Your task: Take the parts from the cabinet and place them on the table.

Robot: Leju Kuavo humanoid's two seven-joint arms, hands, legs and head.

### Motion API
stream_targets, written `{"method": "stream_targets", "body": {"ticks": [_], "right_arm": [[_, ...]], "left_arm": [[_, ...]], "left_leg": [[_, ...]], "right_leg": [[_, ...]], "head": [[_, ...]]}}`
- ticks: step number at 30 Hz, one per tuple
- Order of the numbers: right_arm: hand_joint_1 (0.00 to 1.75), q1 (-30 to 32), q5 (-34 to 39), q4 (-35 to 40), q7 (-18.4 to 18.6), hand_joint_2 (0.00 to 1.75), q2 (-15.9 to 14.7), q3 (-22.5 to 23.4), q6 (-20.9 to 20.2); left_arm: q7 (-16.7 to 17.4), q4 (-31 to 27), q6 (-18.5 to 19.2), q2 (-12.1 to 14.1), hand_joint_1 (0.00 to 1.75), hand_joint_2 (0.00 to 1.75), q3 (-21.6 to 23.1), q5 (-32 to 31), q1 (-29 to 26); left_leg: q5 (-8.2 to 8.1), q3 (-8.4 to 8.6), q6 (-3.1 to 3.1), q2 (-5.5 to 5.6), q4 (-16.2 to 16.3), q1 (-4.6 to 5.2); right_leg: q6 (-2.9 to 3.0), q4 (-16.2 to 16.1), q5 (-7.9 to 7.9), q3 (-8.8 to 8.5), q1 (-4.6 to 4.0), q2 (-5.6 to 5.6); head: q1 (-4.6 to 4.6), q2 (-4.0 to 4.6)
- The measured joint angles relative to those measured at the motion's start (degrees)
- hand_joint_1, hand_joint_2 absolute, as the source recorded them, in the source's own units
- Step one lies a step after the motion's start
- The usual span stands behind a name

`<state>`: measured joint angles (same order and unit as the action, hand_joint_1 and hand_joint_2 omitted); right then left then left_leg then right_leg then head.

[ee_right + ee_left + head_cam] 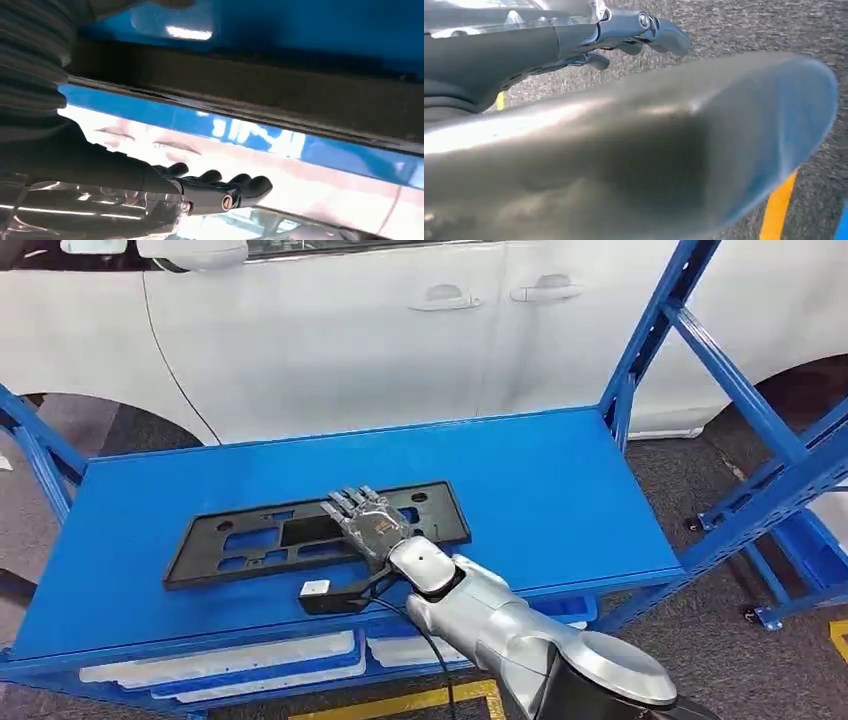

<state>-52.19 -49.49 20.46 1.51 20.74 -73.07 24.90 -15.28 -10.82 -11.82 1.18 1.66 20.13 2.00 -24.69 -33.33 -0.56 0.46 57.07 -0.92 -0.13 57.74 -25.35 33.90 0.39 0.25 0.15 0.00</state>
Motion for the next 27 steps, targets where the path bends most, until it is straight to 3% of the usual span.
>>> {"method": "stream_targets", "body": {"ticks": [2,4,5,6,9,10,11,12,14,15,16,19,20,21,24,25,26,27], "right_arm": [[1.75,0.09,0.2,0.62,-0.62,1.75,0.07,-0.07,-0.9],[1.75,0.13,0.33,1.16,-0.75,1.75,0.07,-0.15,-1.14],[1.75,0.14,0.42,1.58,-0.77,1.75,0.09,-0.2,-1.12],[1.75,0.11,0.55,1.86,-0.77,1.75,0.09,-0.26,-1.12],[1.75,0.32,1.22,2.4,-1.14,1.75,0.13,-0.41,-1.1],[1.75,0.43,1.34,2.41,-1.14,1.75,0.13,-0.44,-1.1],[1.75,0.47,1.4,2.43,-1.16,1.75,0.13,-0.48,-1.05],[1.75,0.43,1.51,2.58,-1.14,1.75,0.13,-0.48,-0.93],[1.75,0.19,1.66,2.91,-1.14,1.75,0.13,-0.5,-0.9],[1.75,0.09,1.84,3.15,-1.14,1.75,0.13,-0.5,-0.9],[1.75,-0.04,1.97,3.19,-1.14,1.75,0.13,-0.5,-0.9],[1.75,-0.05,2.17,3.61,-1.16,1.75,0.15,-0.55,-0.9],[1.75,-0.12,2.27,3.74,-1.16,1.75,0.15,-0.59,-0.88],[1.75,-0.16,2.3,3.78,-1.14,1.75,0.15,-0.63,-0.86],[1.75,0.02,2.75,3.85,-1.12,1.75,0.11,-0.76,-0.77],[1.75,0.15,2.97,3.85,-1.12,1.75,0.09,-0.81,-0.6],[1.75,0.23,3.3,3.85,-1.12,1.75,0.07,-0.87,-0.38],[1.75,0.22,3.48,3.85,-1.12,1.75,0.07,-0.9,-0.07]], "left_arm": [[-0.26,0.0,0.15,0.0,0.0,0.0,0.0,-0.07,0.03],[-0.33,0.0,0.22,-0.02,0.0,0.0,0.02,-0.07,0.0],[-0.35,0.0,0.28,-0.02,0.0,0.0,0.02,-0.11,0.03],[-0.37,0.0,0.33,-0.04,0.0,0.0,0.02,-0.18,0.04],[-0.42,0.0,0.33,0.04,0.0,0.0,0.0,-0.2,0.04],[-0.42,0.0,0.33,0.04,0.0,0.0,0.02,-0.2,-0.04],[-0.42,0.0,0.33,0.0,0.0,0.0,0.02,-0.2,-0.13],[-0.42,0.0,0.33,0.0,0.0,0.0,0.02,-0.2,-0.15],[-0.55,0.0,0.33,0.09,0.0,0.0,0.0,-0.2,-0.03],[-0.74,0.0,0.31,0.11,0.0,0.0,-0.02,-0.18,-0.01],[-0.9,0.02,0.31,0.11,0.0,0.0,-0.04,-0.15,0.04],[-1.66,0.0,0.24,0.11,0.0,0.0,-0.09,-0.13,0.13],[-1.9,0.02,0.26,0.02,0.0,0.0,-0.11,-0.13,0.11],[-2.21,0.02,0.26,0.02,0.0,0.0,-0.11,-0.11,0.03],[-3.78,0.0,0.5,0.04,0.0,0.0,-0.11,-0.24,0.1],[-4.55,0.02,0.59,0.04,0.0,1.75,-0.11,-0.28,0.07],[-5.5,0.02,0.89,0.04,0.0,1.75,-0.11,-0.39,0.0],[-6.04,0.02,1.03,0.04,0.0,1.75,-0.11,-0.44,-0.02]], "left_leg": [[-0.09,-0.09,-0.68,-0.02,-0.02,0.07],[-0.04,0.23,-1.53,-0.06,-0.41,-0.24],[-0.43,0.05,-1.77,-0.12,-0.08,-0.41],[-1.65,-0.41,-1.93,-0.18,1.55,-0.4],[-8.15,-6.86,-2.37,-0.16,15.28,-0.41],[-8.93,-8.54,-2.43,-0.17,18.46,-0.41],[-8.26,-9.07,-2.38,-0.17,19.0,-0.41],[-6.17,-7.96,-2.27,-0.18,16.56,-0.41],[-0.47,-2.61,-1.82,-0.18,5.68,-0.38],[0.41,-0.57,-1.46,-0.21,1.24,-0.36],[-0.33,0.24,-1.18,-0.13,0.01,0.02],[-0.27,-0.1,-0.47,-0.06,0.29,0.31],[0.11,0.32,0.08,-0.17,-0.4,-0.38],[0.18,0.47,0.32,-0.25,-0.6,-0.29],[0.07,0.32,0.75,-0.29,-0.51,-0.26],[0.05,0.3,0.76,-0.28,-0.45,-0.25],[0.0,0.33,0.76,-0.25,-0.4,-0.25],[-0.05,0.4,0.68,-0.19,-0.36,-0.25]], "right_leg": [[0.31,-0.06,0.12,0.26,-0.21,0.07],[1.14,-0.36,0.27,0.13,-0.45,0.18],[1.55,-0.96,0.59,-0.31,0.06,0.1],[1.76,-1.14,0.58,-0.54,-0.03,0.07],[2.17,-1.11,0.41,-0.68,-0.31,-0.08],[2.25,-1.07,0.35,-0.68,-0.42,-0.08],[2.3,-0.98,0.28,-0.73,-0.52,-0.04],[2.3,-0.9,0.14,-0.86,-0.57,0.02],[2.09,-0.65,-0.31,-1.34,-0.6,0.11],[1.89,-0.6,-0.52,-1.45,-0.68,0.11],[1.61,-0.37,-0.64,-1.25,-1.06,0.21],[0.85,-0.56,-0.48,-1.15,-0.76,0.22],[0.46,-0.3,-0.87,-1.06,-0.9,0.23],[0.11,1.07,-1.87,-0.67,-0.8,0.1],[-0.48,13.81,-8.05,5.59,-0.32,0.07],[-0.64,17.62,-9.05,7.59,-0.19,0.07],[-0.7,18.41,-8.4,8.27,-0.05,0.06],[-0.7,16.29,-6.6,7.43,0.04,0.05]], "head": [[0.07,0.0],[0.0,0.0],[0.05,0.0],[0.13,0.02],[0.18,0.0],[0.18,0.0],[0.18,0.0],[0.18,0.0],[0.18,0.0],[0.18,0.0],[0.13,0.0],[0.09,0.0],[0.18,0.0],[0.01,0.0],[-0.22,0.0],[-0.22,0.0],[-0.22,0.0],[-0.22,0.0]]}}
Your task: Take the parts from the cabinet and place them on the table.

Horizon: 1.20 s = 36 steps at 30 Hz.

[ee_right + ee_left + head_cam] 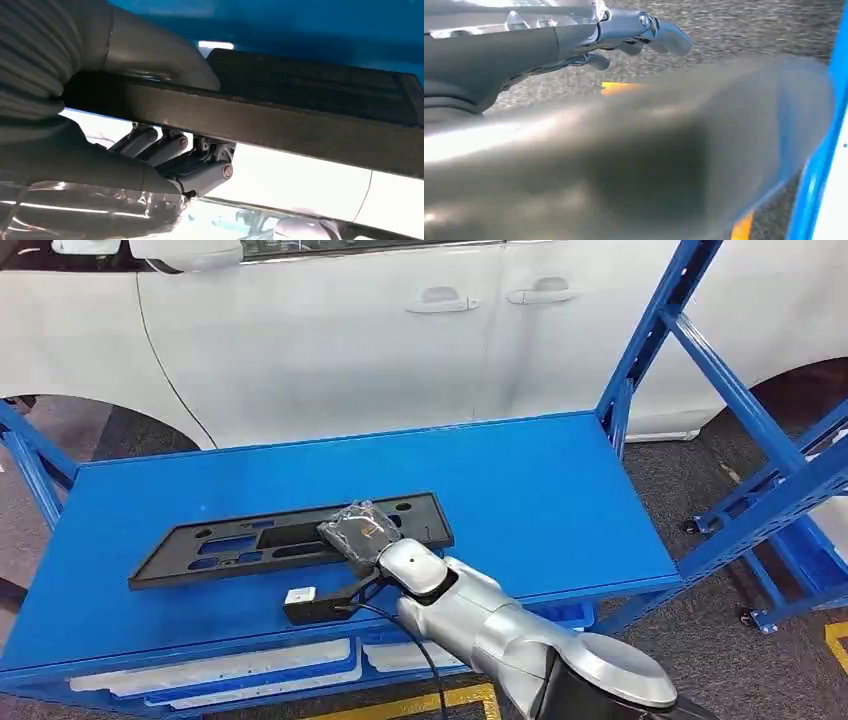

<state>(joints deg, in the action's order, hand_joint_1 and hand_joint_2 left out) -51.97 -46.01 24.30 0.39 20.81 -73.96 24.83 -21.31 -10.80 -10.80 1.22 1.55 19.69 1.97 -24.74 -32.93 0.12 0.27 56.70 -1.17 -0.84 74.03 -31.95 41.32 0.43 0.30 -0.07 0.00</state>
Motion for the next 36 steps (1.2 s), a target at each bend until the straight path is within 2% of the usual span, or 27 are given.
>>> {"method": "stream_targets", "body": {"ticks": [2,3,4,5,7,9,10,12,13,14,15,16,18,19,20,21,23,24,25,28,29,30,31,33,34,35,36], "right_arm": [[1.75,-0.09,0.94,0.0,-0.2,1.75,0.0,0.0,0.55],[1.75,-0.19,1.55,0.0,-0.37,1.75,0.0,0.0,1.01],[1.75,-0.41,2.16,0.0,-0.57,1.75,0.02,0.0,1.66],[1.75,-0.61,2.82,0.04,-0.88,1.75,0.02,0.02,2.73],[1.75,-0.88,3.54,0.09,-1.16,1.75,0.0,0.11,3.78],[1.75,-1.45,4.63,0.53,-1.77,1.75,0.02,0.46,5.05],[1.75,-1.82,5.16,0.81,-2.34,1.75,0.02,0.72,6.19],[1.75,-2.8,6.2,1.75,-3.49,1.75,0.02,1.36,9.87],[1.75,-3.35,6.67,2.12,-3.87,1.75,0.02,1.71,11.28],[1.75,-3.87,7.08,2.67,-4.37,1.75,0.02,2.17,12.33],[1.75,-4.22,6.82,3.32,-4.92,1.75,0.02,2.82,13.24],[1.75,-4.44,6.14,4.0,-5.58,1.75,0.02,3.59,13.86],[1.75,-4.39,2.33,7.46,-9.17,1.75,0.02,7.97,14.18],[1.75,-4.29,0.74,9.58,-11.76,1.75,0.04,11.21,14.53],[1.75,-3.99,1.34,12.35,-15.21,1.75,0.07,14.62,14.6],[1.75,-3.29,3.15,14.98,-18.61,1.75,0.07,17.74,14.6],[1.75,-1.61,10.38,20.27,-25.61,1.75,0.04,23.68,13.59],[1.75,-0.57,15.37,23.4,-28.74,1.75,0.0,26.42,12.08],[1.75,0.61,21.29,27.8,-30.87,1.75,-0.42,29.74,9.72],[1.75,4.29,35.19,39.6,-32.0,1.75,-2.8,37.56,0.09],[1.75,6.08,40.5,43.12,-31.96,1.75,-4.03,39.63,-4.32],[1.75,8.15,47.7,47.1,-31.74,1.75,-5.6,41.86,-10.76],[1.75,10.18,53.68,50.77,-31.23,1.75,-7.07,43.79,-16.66],[1.75,13.38,61.72,57.01,-30.32,1.75,-9.29,47.83,-25.91],[1.75,14.73,64.12,59.48,-29.82,1.75,-10.2,49.39,-29.68],[1.75,16.17,65.97,61.76,-29.59,1.75,-11.09,50.69,-32.97],[1.75,17.73,66.9,63.66,-29.4,1.75,-11.89,51.67,-35.44]], "left_arm": [[-1.47,0.0,0.06,0.0,0.0,1.75,0.0,-0.13,0.03],[-2.27,0.0,0.06,-0.02,0.0,1.75,-0.02,-0.13,0.03],[-2.88,0.0,0.06,-0.02,0.0,1.75,-0.02,-0.13,0.05],[-3.26,0.0,-0.02,-0.02,0.0,1.75,-0.04,-0.22,0.04],[-3.47,0.0,-0.15,-0.02,0.0,1.75,-0.04,-0.31,0.01],[-3.49,-0.02,-0.2,0.02,0.0,1.75,-0.09,-0.24,0.08],[-3.49,0.0,-0.22,0.04,0.0,1.75,-0.11,-0.11,0.1],[-3.49,0.0,-0.48,0.09,0.0,1.75,-0.18,0.15,0.15],[-3.52,0.0,-0.57,0.09,0.0,1.75,-0.2,0.24,0.09],[-3.63,0.0,-0.72,0.09,0.0,1.75,-0.24,0.33,0.03],[-4.0,0.0,-0.72,0.09,0.0,1.75,-0.31,0.57,0.01],[-4.56,0.0,-0.51,0.09,0.0,1.75,-0.46,0.89,0.03],[-6.6,0.0,-0.11,0.24,0.0,1.75,-1.03,1.69,0.06],[-7.43,0.0,-0.13,0.24,0.0,1.75,-1.44,2.16,0.14],[-7.91,0.0,-0.11,0.24,0.0,1.75,-1.93,3.0,0.33],[-8.48,0.0,0.33,0.22,0.0,1.75,-2.38,3.83,0.43],[-9.95,0.0,1.6,0.24,0.0,1.75,-3.67,5.45,0.38],[-10.5,0.0,1.68,0.17,0.0,1.75,-4.24,6.05,0.23],[-11.35,0.0,1.73,0.17,0.0,1.75,-4.99,6.71,0.12],[-16.11,0.0,1.83,0.17,0.0,1.75,-6.97,7.61,-0.04],[-17.12,0.0,1.95,0.17,0.0,1.75,-7.46,7.63,-0.16],[-17.09,0.0,2.58,0.17,0.0,1.75,-7.85,7.54,-0.31],[-17.07,0.0,3.04,0.17,0.0,1.75,-7.98,7.32,-0.48],[-16.98,0.0,4.09,0.15,0.0,1.75,-8.5,7.28,-0.64],[-16.98,0.0,4.31,-0.06,0.0,1.75,-8.81,7.43,-0.65],[-16.98,0.0,4.26,-0.11,0.0,1.75,-9.05,7.52,-0.62],[-16.76,0.0,4.02,-0.09,0.0,1.75,-9.31,7.72,-0.67]], "left_leg": [[-0.17,0.29,-0.23,0.18,0.09,0.0],[-0.29,0.35,-0.42,0.23,0.15,0.0],[-0.5,0.15,-0.8,0.25,0.46,0.46],[-0.46,0.02,-1.09,0.22,0.41,0.44],[-0.4,0.15,-1.82,0.15,0.16,0.1],[-0.99,0.15,-2.45,0.11,0.45,-0.02],[-2.86,-0.86,-2.55,0.04,2.97,-0.02],[-7.62,-5.36,-2.96,0.05,12.73,-0.05],[-9.17,-7.58,-3.05,0.05,17.4,-0.05],[-9.25,-8.77,-3.05,0.05,19.59,-0.05],[-7.92,-8.41,-3.01,0.05,18.58,-0.05],[-5.5,-6.75,-2.94,0.04,14.93,-0.05],[0.12,-1.33,-2.63,-0.08,3.67,-0.08],[-0.71,-0.19,-2.37,-0.1,1.35,0.19],[-0.52,-0.28,-1.88,0.12,0.83,0.26],[-0.48,-0.55,-1.7,0.17,0.94,0.32],[-0.46,-0.62,-1.11,0.41,0.97,0.38],[-0.22,-0.35,-0.7,0.33,0.54,-0.15],[-0.25,-0.29,-0.32,0.35,0.49,-0.11],[-0.33,-0.36,0.32,0.41,0.49,0.06],[-0.35,-0.32,0.39,0.48,0.49,0.11],[-0.37,-0.22,0.41,0.6,0.5,0.19],[-0.41,-0.13,0.46,0.71,0.51,0.33],[-0.54,0.13,0.53,0.78,0.51,0.74],[-0.6,0.09,0.45,0.75,0.51,0.8],[-0.74,0.02,0.23,0.75,0.6,1.14],[-0.82,0.03,0.07,0.63,0.57,0.98]], "right_leg": [[0.37,-10.15,5.35,-4.75,0.04,-0.02],[0.77,-15.01,7.17,-7.11,-0.04,-0.03],[0.88,-16.33,6.51,-7.57,-0.44,-0.06],[1.06,-16.32,6.69,-7.35,-0.3,-0.02],[1.62,-16.26,6.68,-7.26,-0.67,0.14],[2.41,-17.24,7.22,-7.77,-0.07,0.06],[2.54,-17.3,7.25,-7.83,-0.1,0.04],[2.75,-17.26,7.15,-7.78,-0.27,0.01],[2.81,-17.21,7.1,-7.78,-0.37,0.0],[2.88,-17.11,7.04,-7.84,-0.43,0.0],[2.89,-17.02,6.92,-7.94,-0.46,0.01],[2.84,-16.92,6.78,-8.1,-0.45,0.05],[2.58,-16.63,6.33,-8.45,-0.44,0.16],[2.31,-16.47,6.25,-8.22,-0.82,0.23],[2.07,-16.31,6.35,-7.83,-0.89,0.35],[1.81,-16.38,6.38,-7.71,-0.86,0.25],[1.32,-16.49,6.32,-7.87,-0.81,0.03],[0.95,-16.07,5.72,-7.84,-0.81,0.05],[0.57,-14.08,4.3,-7.06,-0.77,-0.03],[-0.08,-0.7,-1.7,-0.56,-0.47,-0.02],[-0.12,2.36,-2.23,1.12,-0.46,-0.02],[-0.04,2.05,-1.17,1.31,-0.48,-0.02],[0.2,-1.21,1.08,-0.1,-0.51,-0.02],[1.23,-12.38,6.43,-5.28,-0.83,-0.03],[2.01,-16.41,6.98,-7.04,-1.2,-0.15],[1.82,-16.71,7.22,-7.14,-1.2,-0.43],[1.7,-16.74,7.22,-7.12,-1.35,-0.46]], "head": [[-0.02,0.0],[-0.02,0.0],[0.02,0.0],[0.07,0.0],[0.02,0.0],[0.07,0.0],[0.2,0.0],[0.37,0.0],[0.35,0.0],[0.39,0.0],[0.35,0.02],[0.37,0.0],[0.37,0.0],[0.39,0.02],[0.53,0.0],[0.42,0.0],[0.44,0.0],[0.5,0.0],[0.35,0.0],[0.28,0.0],[0.24,0.0],[0.26,0.0],[0.24,0.0],[0.2,0.0],[0.22,0.0],[0.46,0.0],[0.2,0.0]]}}
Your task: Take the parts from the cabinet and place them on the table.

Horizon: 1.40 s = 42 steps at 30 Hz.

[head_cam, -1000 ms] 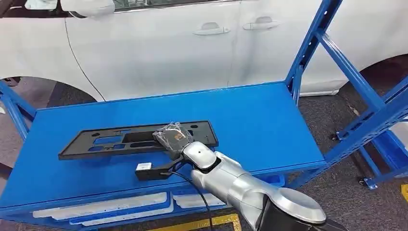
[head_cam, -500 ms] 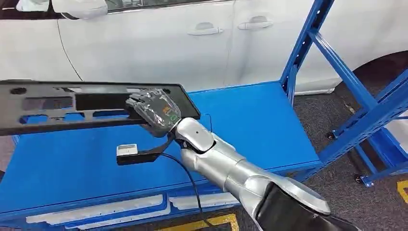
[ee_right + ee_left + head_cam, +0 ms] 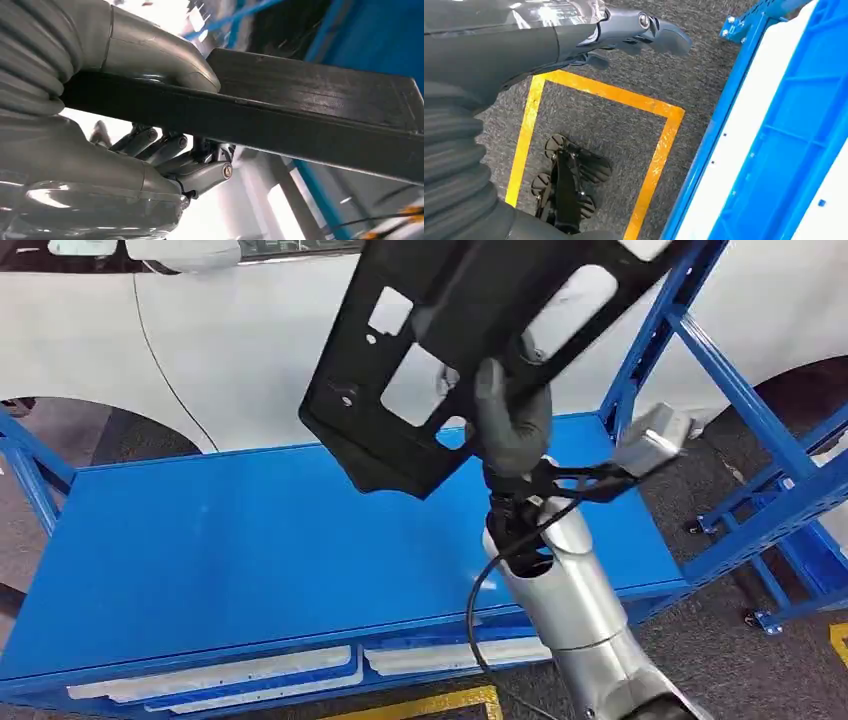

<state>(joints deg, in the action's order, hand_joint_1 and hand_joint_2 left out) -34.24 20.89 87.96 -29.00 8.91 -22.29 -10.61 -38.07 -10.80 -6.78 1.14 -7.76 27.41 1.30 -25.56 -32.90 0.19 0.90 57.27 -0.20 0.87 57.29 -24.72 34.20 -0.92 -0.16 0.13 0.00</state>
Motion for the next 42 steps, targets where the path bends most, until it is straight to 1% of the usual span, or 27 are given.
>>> {"method": "stream_targets", "body": {"ticks": [2,3,6,8,9,10,11,13,14,18,19,20,21,23,24,25,27,29,30,31,33,35,37,39,40,41,42], "right_arm": [[1.75,3.08,1.05,3.19,0.37,1.75,-1.77,1.37,-3.84],[1.75,4.57,1.45,4.67,0.48,1.75,-2.45,1.72,-5.35],[1.75,6.94,1.62,6.67,0.55,1.75,-3.34,1.81,-7.31],[1.75,9.18,1.62,8.27,0.44,1.75,-4.19,1.79,-8.3],[1.75,10.15,1.62,8.73,0.44,1.75,-4.48,1.79,-8.45],[1.75,10.79,1.62,9.14,0.44,1.75,-4.74,1.79,-8.49],[1.75,11.26,1.62,9.53,0.44,1.75,-5.0,1.79,-8.51],[1.75,11.76,1.56,10.41,0.44,1.75,-5.37,1.79,-8.77],[1.75,11.89,1.42,10.85,0.42,1.75,-5.46,1.79,-8.99],[1.75,13.46,-2.3,13.24,-0.68,1.75,-5.72,1.2,-10.15],[1.75,13.98,-3.24,13.74,-1.31,1.75,-5.81,0.76,-10.57],[1.75,14.55,-4.2,14.28,-2.1,1.75,-5.9,0.45,-10.99],[1.75,14.92,-5.17,14.91,-2.86,1.75,-6.03,0.13,-11.4],[1.75,15.82,-6.54,15.57,-4.37,1.75,-6.38,-0.71,-11.95],[1.75,16.41,-6.84,15.79,-4.92,1.75,-6.6,-1.01,-12.14],[1.75,16.95,-6.82,16.01,-5.24,1.75,-6.86,-1.32,-12.64],[1.75,17.43,-5.76,16.18,-5.86,1.75,-7.4,-1.77,-13.76],[1.75,17.47,-4.2,16.4,-6.16,1.75,-7.82,-1.93,-15.2],[1.75,17.47,-3.56,16.62,-6.21,1.75,-8.02,-1.93,-15.71],[1.75,17.7,-3.22,16.71,-6.27,1.75,-8.08,-1.95,-15.94],[1.75,17.81,-2.93,16.77,-6.43,1.75,-8.48,-1.95,-16.14],[1.75,17.96,-2.45,16.82,-6.43,1.75,-8.61,-1.95,-17.05],[1.75,18.14,-1.5,16.95,-6.43,1.75,-8.65,-1.95,-18.18],[1.75,18.59,-0.78,17.01,-6.21,1.75,-8.72,-1.95,-18.96],[1.75,18.8,-0.57,17.01,-6.05,1.75,-8.78,-1.95,-19.16],[1.75,19.01,-0.5,17.04,-5.82,1.75,-8.85,-1.93,-19.2],[1.75,19.16,-0.44,17.15,-5.55,1.75,-8.89,-1.91,-19.2]], "left_arm": [[1.03,0.0,-0.92,0.0,0.0,1.75,-0.69,0.24,0.02],[1.71,0.0,-1.18,0.0,0.0,1.75,-0.92,0.33,0.05],[2.9,0.0,-1.42,-0.04,0.0,1.75,-1.44,0.57,-0.01],[3.39,0.0,-1.9,0.04,0.0,1.75,-1.94,0.87,0.03],[3.52,0.0,-2.01,0.04,0.0,1.75,-2.19,0.9,0.03],[3.67,0.0,-2.01,0.04,0.0,1.75,-2.29,0.92,-0.06],[3.8,0.0,-2.05,0.04,0.0,1.75,-2.36,0.92,-0.09],[3.93,0.0,-2.38,0.07,0.0,1.75,-2.58,1.0,0.09],[4.0,0.0,-2.53,0.09,0.0,1.75,-2.69,1.09,0.14],[4.41,0.0,-3.58,0.07,0.0,1.75,-2.95,0.87,0.24],[4.57,0.0,-3.8,0.05,0.0,1.75,-2.99,0.79,0.09],[4.83,0.0,-4.04,-0.07,0.0,1.75,-3.04,0.7,0.17],[5.16,0.0,-4.11,-0.07,0.0,1.75,-3.08,0.55,0.26],[5.77,0.0,-4.24,-0.07,0.0,1.75,-3.08,0.17,0.27],[6.05,0.0,-4.35,-0.07,0.0,1.75,-3.08,0.06,0.26],[6.38,0.0,-4.55,-0.07,0.0,1.75,-3.08,-0.15,0.22],[7.25,0.0,-5.07,-0.07,0.0,1.75,-3.08,-0.31,0.21],[8.24,0.0,-5.57,-0.09,0.0,1.75,-3.08,-0.66,0.25],[8.66,0.0,-5.9,-0.13,0.0,1.75,-3.08,-0.88,0.21],[8.85,0.0,-6.07,-0.15,0.0,1.75,-3.08,-0.9,0.13],[9.11,0.0,-6.29,-0.15,0.0,1.75,-3.08,-0.99,0.12],[9.74,0.02,-6.4,-0.17,0.0,1.75,-3.06,-1.35,-0.05],[10.93,0.02,-6.64,-0.2,0.0,1.75,-3.01,-1.9,-0.07],[12.11,0.02,-6.99,-0.22,0.0,1.75,-2.99,-2.12,-0.07],[12.55,0.02,-7.15,-0.24,0.0,1.75,-2.95,-2.27,-0.08],[12.9,0.02,-7.37,-0.33,0.0,1.75,-2.91,-2.41,-0.08],[13.31,0.02,-7.61,-0.33,0.0,1.75,-2.8,-2.78,-0.09]], "left_leg": [[0.06,0.27,-0.51,-0.14,-0.27,-0.1],[-0.47,0.26,-0.8,-0.29,0.07,0.24],[-3.86,-1.26,-1.34,-0.52,4.44,-0.03],[-8.68,-5.25,-1.83,-0.54,13.82,-0.27],[-9.92,-6.89,-2.04,-0.55,17.71,-0.36],[-9.58,-7.1,-2.18,-0.55,18.44,-0.48],[-8.03,-6.0,-2.25,-0.56,16.38,-0.57],[-2.95,-0.21,-2.23,-0.59,5.48,-0.68],[-2.1,2.15,-2.07,-0.58,0.87,-0.73],[-1.66,1.67,-0.61,-0.38,0.68,-0.14],[-1.1,1.47,0.02,-0.4,0.15,-0.54],[-0.53,1.47,0.42,-0.7,-0.02,-0.71],[-0.11,0.87,0.87,-0.71,-0.08,-0.7],[0.56,-0.21,1.1,-0.76,-0.06,-0.57],[0.9,-0.74,1.08,-0.77,0.0,-0.53],[1.3,-1.31,1.01,-0.76,0.09,-0.49],[1.95,-2.46,0.87,-0.76,0.39,-0.42],[2.55,-3.27,0.54,-0.68,0.76,-0.36],[2.86,-3.66,0.21,-0.62,0.94,-0.13],[3.27,-3.47,-0.13,-0.63,0.59,-0.25],[4.07,-3.48,-0.78,-0.64,0.42,-0.37],[3.88,-3.91,-1.4,-0.59,0.6,-0.35],[-2.37,-5.71,-1.93,-0.64,5.57,-0.48],[-7.92,-8.18,-2.43,-0.64,14.81,-0.51],[-8.75,-8.7,-2.57,-0.64,18.2,-0.51],[-7.91,-7.87,-2.6,-0.64,18.71,-0.51],[-6.19,-5.86,-2.53,-0.64,16.73,-0.51]], "right_leg": [[0.26,-0.09,0.02,-0.12,-0.02,0.12],[0.45,-0.89,0.42,-0.5,0.76,0.02],[0.7,-1.14,0.62,-0.74,0.81,-0.07],[0.71,-1.05,0.62,-0.56,0.78,-0.12],[0.71,-0.9,0.63,-0.37,0.79,-0.13],[0.71,-0.69,0.63,-0.21,0.83,-0.12],[0.7,-0.43,0.62,-0.05,0.9,-0.11],[0.53,0.19,0.54,0.23,1.06,-0.07],[0.3,0.46,0.49,0.33,1.04,-0.06],[-1.12,0.45,1.28,0.75,0.9,0.09],[-1.5,0.48,1.52,0.87,0.63,0.15],[-1.68,1.23,0.25,1.35,0.97,0.27],[-1.92,3.8,-2.66,2.41,1.0,0.2],[-2.41,12.93,-8.57,5.49,1.3,0.19],[-2.55,16.98,-10.41,6.64,1.33,0.19],[-2.59,19.07,-10.77,6.81,1.33,0.19],[-2.37,14.6,-7.74,3.05,1.32,0.19],[-1.65,3.5,-4.71,-4.36,1.21,0.2],[-1.32,-0.61,-6.07,-6.5,0.8,0.23],[-1.21,0.17,-4.84,-6.11,0.63,0.21],[-0.72,-0.12,-4.65,-5.77,0.42,0.22],[0.23,-0.88,-3.29,-5.2,1.1,-0.11],[0.89,-0.92,-2.17,-3.85,1.05,-0.18],[1.0,-0.83,-1.07,-2.39,0.94,-0.2],[0.96,-0.67,-0.52,-1.58,0.89,-0.21],[0.9,-0.48,-0.04,-0.75,0.87,-0.22],[0.79,-0.25,0.34,-0.01,0.87,-0.23]], "head": [[-0.02,0.0],[0.09,0.0],[0.35,0.0],[0.31,0.0],[0.33,0.0],[0.33,0.0],[0.33,0.0],[0.35,0.02],[0.33,0.02],[0.24,0.0],[0.26,0.0],[0.37,0.0],[0.0,0.0],[-0.02,0.0],[-0.04,0.0],[-0.02,0.0],[-0.02,0.0],[-0.02,0.0],[0.0,0.0],[0.18,0.0],[-0.2,0.0],[-0.24,0.0],[-0.04,0.0],[-0.04,0.0],[-0.04,0.0],[-0.04,0.0],[-0.02,0.0]]}}
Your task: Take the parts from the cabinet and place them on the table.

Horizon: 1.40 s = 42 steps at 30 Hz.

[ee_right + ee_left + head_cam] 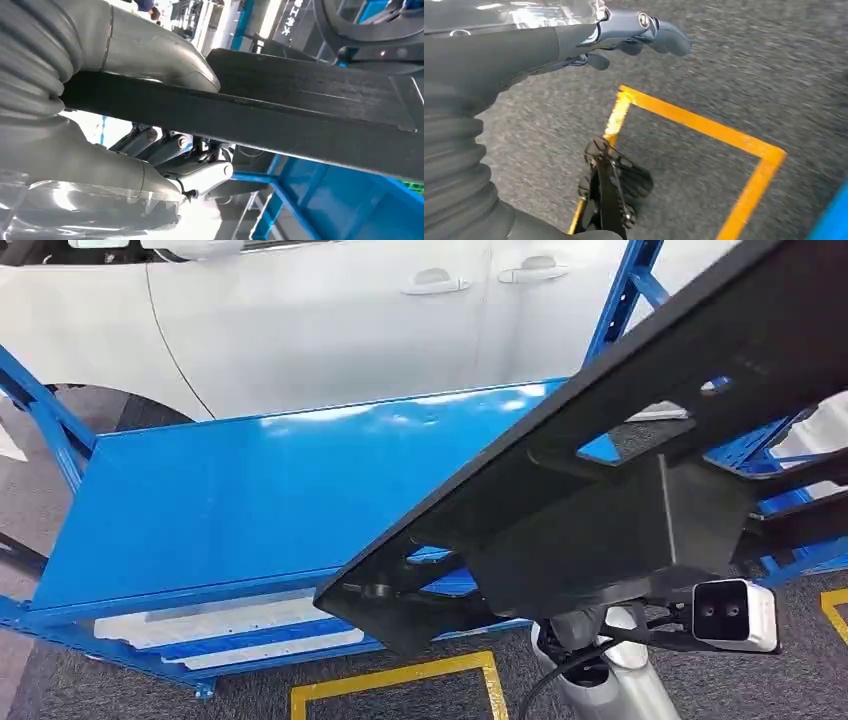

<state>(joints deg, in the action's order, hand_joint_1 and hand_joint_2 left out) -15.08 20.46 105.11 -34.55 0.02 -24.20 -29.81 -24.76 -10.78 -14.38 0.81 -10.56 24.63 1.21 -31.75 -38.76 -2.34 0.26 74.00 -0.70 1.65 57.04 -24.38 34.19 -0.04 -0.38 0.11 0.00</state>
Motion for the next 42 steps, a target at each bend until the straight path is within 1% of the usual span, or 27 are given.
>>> {"method": "stream_targets", "body": {"ticks": [2,3,4,7,8,10,12,13,14,15,17,18,19,23,24,25,27,28,29,30,32,33,34,35,37,39,42], "right_arm": [[1.75,0.29,0.2,0.39,0.37,1.75,-0.11,0.09,-0.02],[1.75,0.41,0.22,0.7,0.52,1.75,-0.18,0.11,-0.2],[1.75,0.58,0.2,0.96,0.63,1.75,-0.31,0.11,-0.44],[1.75,1.36,0.31,1.11,0.7,1.75,-0.61,0.09,-0.98],[1.75,1.55,0.33,1.22,0.7,1.75,-0.74,0.09,-1.01],[1.75,1.68,0.39,1.38,0.79,1.75,-0.9,0.09,-1.05],[1.75,1.79,0.44,1.4,1.07,1.75,-1.03,0.09,-1.05],[1.75,1.84,0.7,1.4,1.18,1.75,-1.11,0.09,-1.03],[1.75,1.86,1.09,1.4,1.37,1.75,-1.18,0.09,-1.05],[1.75,1.88,1.38,1.4,1.57,1.75,-1.2,0.07,-1.05],[1.75,1.87,1.64,1.4,1.77,1.75,-1.22,0.07,-1.16],[1.75,1.84,1.73,1.4,1.77,1.75,-1.22,0.07,-1.38],[1.75,1.75,1.75,1.4,1.77,1.75,-1.22,0.04,-1.6],[1.75,1.66,2.1,1.36,1.79,1.75,-1.31,0.0,-1.92],[1.75,1.56,2.3,1.27,1.86,1.75,-1.31,0.0,-1.99],[1.75,1.5,2.38,1.25,1.86,1.75,-1.31,0.0,-2.08],[1.75,1.5,2.6,1.22,1.86,1.75,-1.31,0.0,-2.08],[1.75,1.5,2.69,1.22,1.92,1.75,-1.31,0.0,-2.08],[1.75,1.51,2.84,1.16,1.94,1.75,-1.31,0.0,-2.08],[1.75,1.51,2.97,1.11,2.08,1.75,-1.31,0.0,-2.05],[1.75,1.5,3.08,1.05,2.32,1.75,-1.31,0.0,-1.99],[1.75,1.47,3.26,1.05,2.38,1.75,-1.31,0.0,-2.01],[1.75,1.44,3.43,1.07,2.4,1.75,-1.29,0.0,-1.99],[1.75,1.37,3.54,1.07,2.47,1.75,-1.29,0.0,-1.97],[1.75,1.15,3.69,1.05,2.89,1.75,-1.25,-0.04,-1.92],[1.75,1.1,3.83,1.0,2.95,1.75,-1.27,-0.09,-1.88],[1.75,1.07,4.2,0.94,2.82,1.75,-1.27,-0.2,-1.77]], "left_arm": [[0.83,0.0,-0.42,0.0,0.0,1.75,0.33,-0.55,0.05],[1.14,0.0,-0.5,0.04,0.0,1.75,0.44,-0.63,0.14],[1.46,0.0,-0.52,0.13,0.0,1.75,0.52,-0.72,0.15],[2.05,0.0,-0.55,0.33,0.0,1.75,0.7,-1.09,0.06],[2.12,0.02,-0.5,0.3,0.0,1.75,0.72,-1.11,-0.01],[2.12,0.02,-0.15,0.28,0.0,1.75,0.81,-1.18,0.17],[2.12,0.02,0.13,0.28,0.0,1.75,1.05,-1.35,0.13],[2.12,0.02,0.33,0.28,0.0,1.75,1.18,-1.53,0.11],[2.12,0.02,0.48,0.28,0.0,1.75,1.27,-1.64,0.1],[2.12,0.02,0.5,0.28,0.0,1.75,1.33,-1.68,0.11],[2.12,0.02,0.53,0.22,0.0,1.75,1.57,-1.68,0.12],[2.12,0.02,0.55,0.22,0.0,1.75,1.64,-1.68,0.17],[2.12,0.02,0.55,0.22,0.0,1.75,1.66,-1.68,0.14],[2.12,0.04,0.5,0.15,0.0,1.75,1.75,-1.66,-0.03],[2.14,0.07,0.46,0.11,0.0,1.75,1.77,-1.66,-0.13],[2.14,0.07,0.44,0.07,0.0,1.75,1.79,-1.66,0.03],[2.14,0.07,0.33,0.07,0.0,1.75,1.79,-1.64,-0.04],[2.12,0.07,0.31,0.04,0.0,1.75,1.79,-1.66,0.0],[2.12,0.07,0.31,0.0,0.0,1.75,1.79,-1.66,0.02],[2.12,0.07,0.31,-0.04,0.0,1.75,1.81,-1.66,0.01],[2.01,0.07,0.26,-0.07,0.0,1.75,1.81,-1.66,0.02],[1.97,0.07,0.2,-0.07,0.0,1.75,1.81,-1.66,0.12],[1.94,0.07,0.09,0.02,0.0,1.75,1.81,-1.66,0.29],[1.9,0.07,0.09,0.0,0.0,1.75,1.81,-1.66,0.4],[1.86,0.07,0.02,-0.09,0.0,1.75,1.84,-1.64,0.34],[1.88,0.07,0.02,-0.33,0.0,1.75,1.84,-1.57,0.29],[1.79,0.07,0.04,-0.44,0.0,1.75,1.84,-1.48,0.31]], "left_leg": [[3.19,6.97,0.36,0.0,-9.52,0.01],[2.25,10.58,0.76,0.0,-14.9,0.05],[1.51,11.84,1.09,0.05,-17.48,0.45],[2.39,10.85,2.11,0.1,-17.02,0.72],[3.32,10.47,2.63,-0.09,-17.73,0.15],[4.65,9.07,3.53,-0.46,-17.77,0.1],[5.96,7.55,3.58,-0.5,-17.67,0.15],[6.57,6.54,3.52,-0.56,-17.5,0.15],[7.13,5.62,3.43,-0.56,-17.3,0.15],[7.66,4.74,3.33,-0.56,-17.08,0.15],[8.56,3.19,3.0,-0.53,-16.6,0.14],[8.94,2.75,2.77,-0.48,-16.31,0.14],[9.28,2.25,2.4,-0.36,-16.02,0.41],[11.48,2.06,0.83,-0.33,-16.91,0.34],[10.35,1.47,0.71,-0.23,-16.33,-0.05],[6.98,0.45,0.58,-0.26,-14.2,-0.01],[-0.24,-1.82,0.13,-0.26,-5.42,-0.06],[-2.15,-2.74,-0.02,-0.26,-1.1,-0.06],[-2.3,-2.91,-0.07,-0.26,1.76,-0.06],[-0.89,-1.84,-0.03,-0.26,2.14,-0.06],[3.31,3.99,0.32,-0.26,-4.42,-0.01],[3.78,8.22,0.72,-0.25,-9.96,0.03],[1.88,12.0,1.24,-0.27,-15.23,0.24],[0.87,13.5,1.33,-0.28,-18.54,0.42],[1.41,12.62,1.83,-0.23,-18.0,0.75],[3.0,11.89,2.71,-0.5,-18.67,0.09],[5.04,9.43,3.45,-0.76,-18.6,0.23]], "right_leg": [[-0.28,0.57,0.64,1.23,0.0,0.01],[-0.51,0.92,0.93,1.58,0.01,0.0],[-0.9,1.1,1.23,1.87,-0.26,0.02],[-1.91,0.65,2.55,1.84,-0.01,-0.06],[-2.33,0.76,2.61,2.18,-0.23,0.06],[-2.7,4.72,-2.9,4.03,0.13,0.3],[-3.26,13.67,-9.06,6.59,0.46,0.3],[-3.47,17.72,-10.38,7.47,0.51,0.29],[-3.6,19.46,-9.9,7.33,0.61,0.3],[-3.66,18.59,-8.1,5.86,0.78,0.29],[-3.48,9.99,-4.26,-0.62,0.89,0.29],[-3.28,4.55,-4.22,-4.59,0.89,0.3],[-2.9,-0.16,-6.37,-7.3,0.52,0.33],[-1.12,-0.4,-4.48,-5.92,0.4,0.32],[-0.62,-0.7,-3.56,-5.27,0.58,-0.08],[-0.1,-0.82,-2.82,-4.42,0.55,-0.04],[0.14,-0.78,-1.42,-2.64,0.39,-0.06],[0.16,-0.73,-0.78,-1.76,0.3,-0.09],[0.11,-0.63,-0.15,-0.89,0.21,-0.1],[0.04,-0.52,0.47,0.02,0.16,-0.13],[-0.19,-0.04,1.49,1.67,0.1,-0.15],[-0.33,0.24,1.95,2.26,0.07,-0.14],[-0.6,0.5,2.3,2.57,-0.06,-0.16],[-0.97,0.65,2.69,2.73,-0.16,-0.23],[-1.7,0.39,3.71,2.73,0.15,-0.42],[-2.36,0.78,3.9,3.28,0.16,-0.24],[-3.12,9.91,-6.22,6.26,0.45,0.11]], "head": [[0.0,0.0],[0.0,0.0],[-0.02,0.0],[0.11,0.0],[0.17,0.0],[-0.07,0.0],[-0.04,0.0],[-0.13,0.0],[-0.09,0.0],[-0.09,0.0],[-0.09,0.0],[-0.09,0.0],[-0.11,0.0],[-0.24,0.0],[-0.22,0.0],[0.0,0.0],[0.11,0.0],[0.11,0.0],[0.13,0.0],[0.09,0.0],[0.13,0.0],[0.15,0.0],[0.13,0.0],[0.09,0.0],[0.46,0.0],[0.37,0.0],[-0.13,0.02]]}}
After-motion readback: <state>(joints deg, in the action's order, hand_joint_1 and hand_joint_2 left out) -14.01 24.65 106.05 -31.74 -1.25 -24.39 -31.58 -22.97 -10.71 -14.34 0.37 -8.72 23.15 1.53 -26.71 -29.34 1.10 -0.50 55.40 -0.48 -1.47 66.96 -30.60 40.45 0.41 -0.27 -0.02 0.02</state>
